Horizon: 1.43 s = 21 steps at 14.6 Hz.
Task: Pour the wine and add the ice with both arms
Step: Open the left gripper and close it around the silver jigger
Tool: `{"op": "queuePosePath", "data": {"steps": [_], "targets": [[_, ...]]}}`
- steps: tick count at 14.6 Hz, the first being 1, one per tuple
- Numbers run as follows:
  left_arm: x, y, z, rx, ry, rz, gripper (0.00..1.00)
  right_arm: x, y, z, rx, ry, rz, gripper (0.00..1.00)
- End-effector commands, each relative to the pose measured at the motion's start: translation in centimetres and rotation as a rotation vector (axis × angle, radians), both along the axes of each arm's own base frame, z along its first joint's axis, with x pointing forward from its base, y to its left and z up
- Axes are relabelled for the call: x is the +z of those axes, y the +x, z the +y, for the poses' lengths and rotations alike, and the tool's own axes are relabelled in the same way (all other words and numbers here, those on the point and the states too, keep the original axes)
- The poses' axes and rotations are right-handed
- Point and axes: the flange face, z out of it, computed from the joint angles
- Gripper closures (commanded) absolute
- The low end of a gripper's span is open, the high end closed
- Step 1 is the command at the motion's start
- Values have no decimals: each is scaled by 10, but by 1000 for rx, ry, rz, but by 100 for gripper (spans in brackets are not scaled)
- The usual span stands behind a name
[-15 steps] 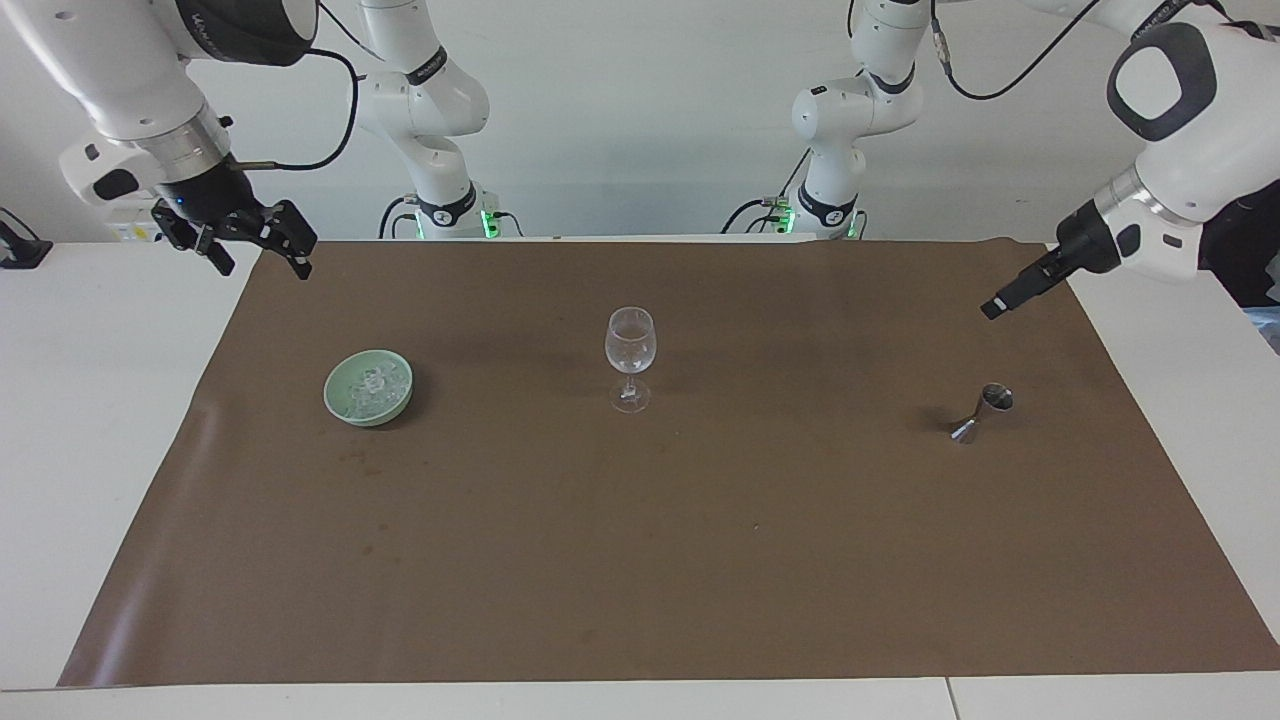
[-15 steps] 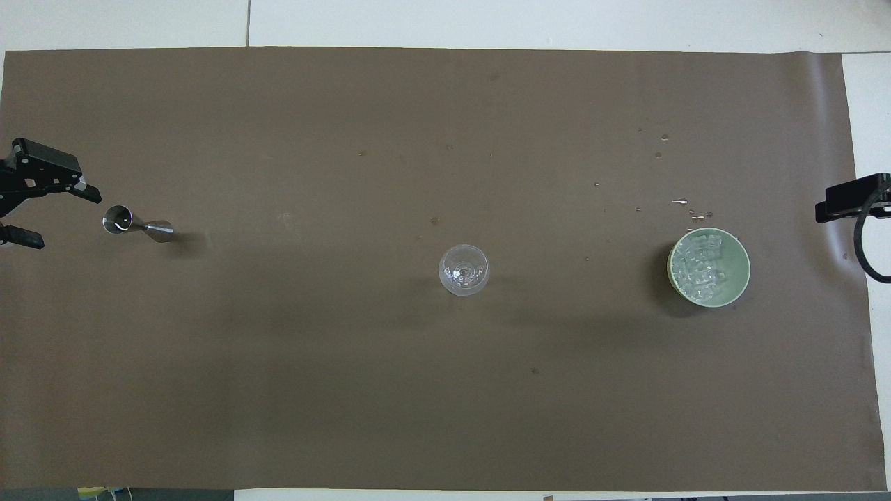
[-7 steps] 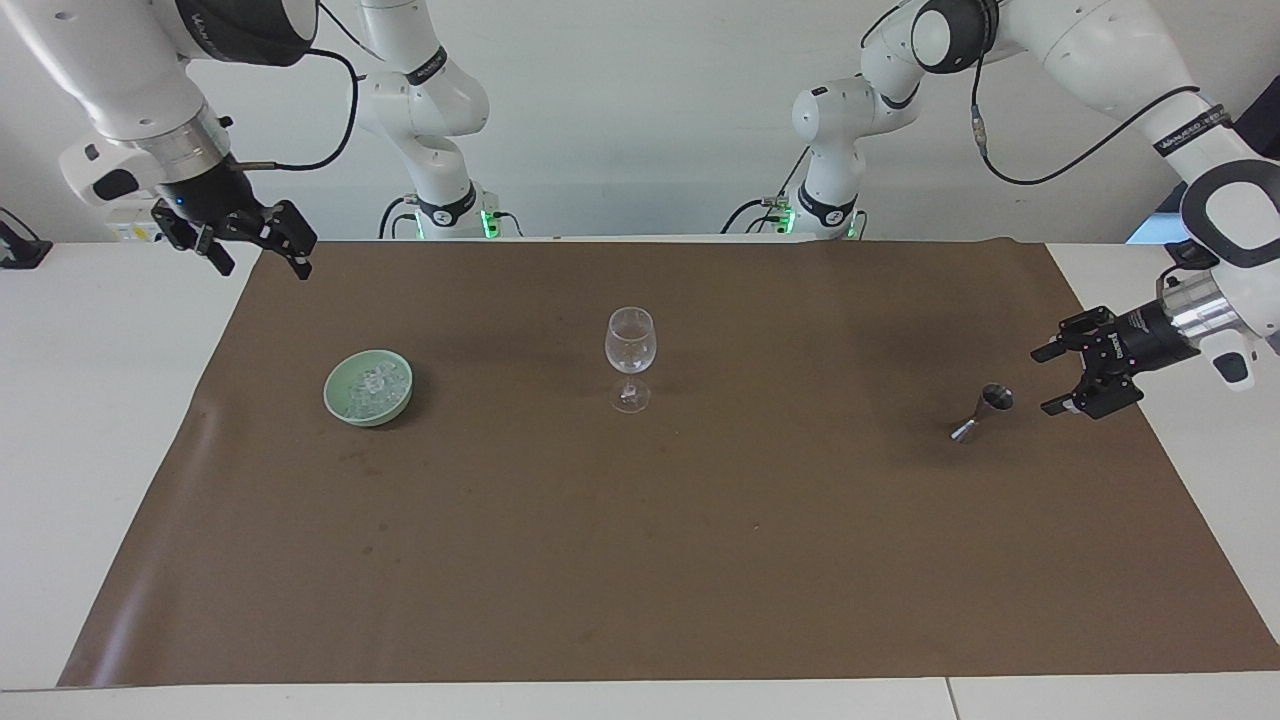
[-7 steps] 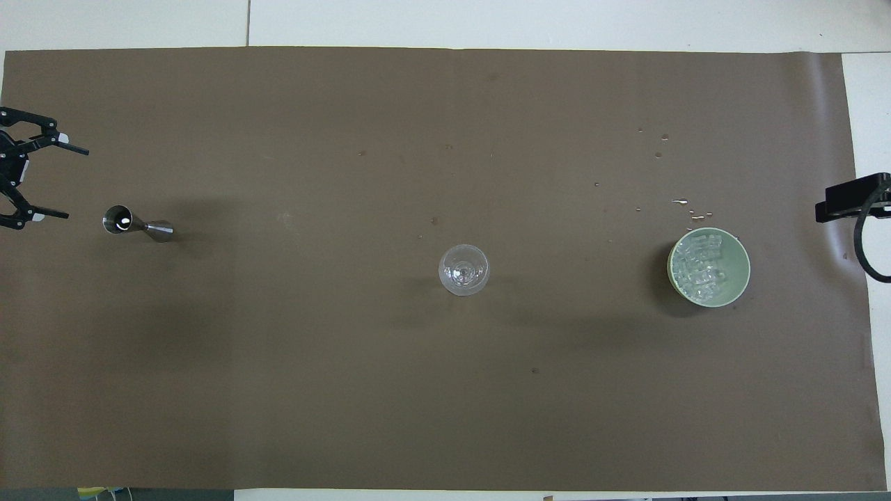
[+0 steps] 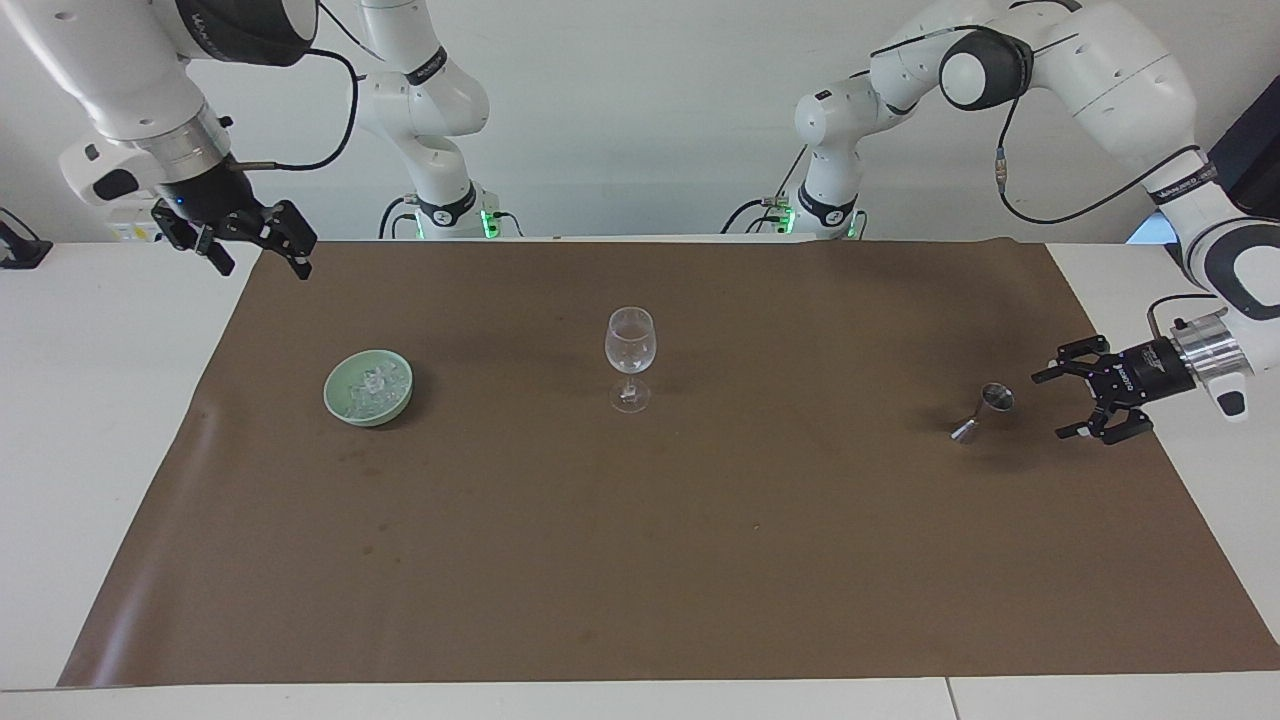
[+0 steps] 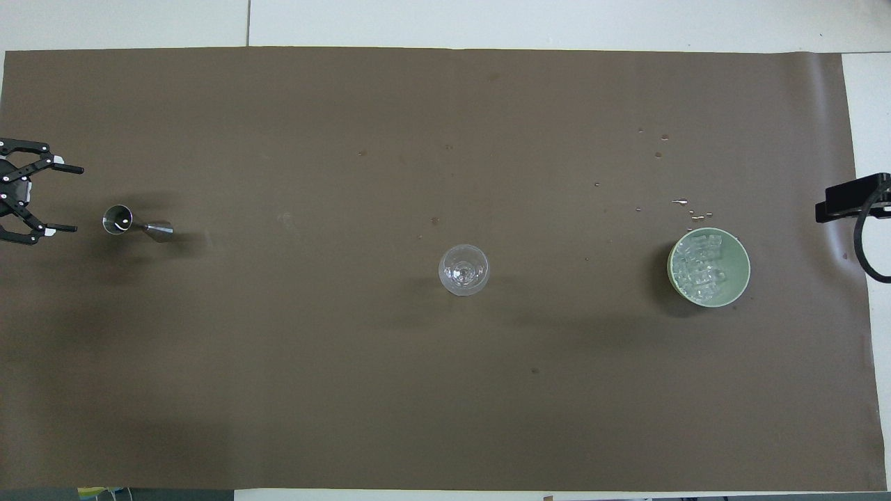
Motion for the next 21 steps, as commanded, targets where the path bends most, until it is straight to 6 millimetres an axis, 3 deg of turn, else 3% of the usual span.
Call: {"op": "queuePosePath", "data": {"steps": [1,5,9,18,21], "targets": [[-33,-10,12,167,-66,20,0,0,-5,0,-15,11,8,0],[-52,-27,3,208,-92,46,0,-1,-5,1,-13,11,9,0],[-79,-63,-4,235,-147,-24,0,0,-5,0,-15,11,8,0],[-101,-79,-29,355,-220,-28,0,0,-5,0,-15,11,8,0],[-105,-84,-36,388,-244,-30,8,0,-5,0,-15,11,8,0]]}}
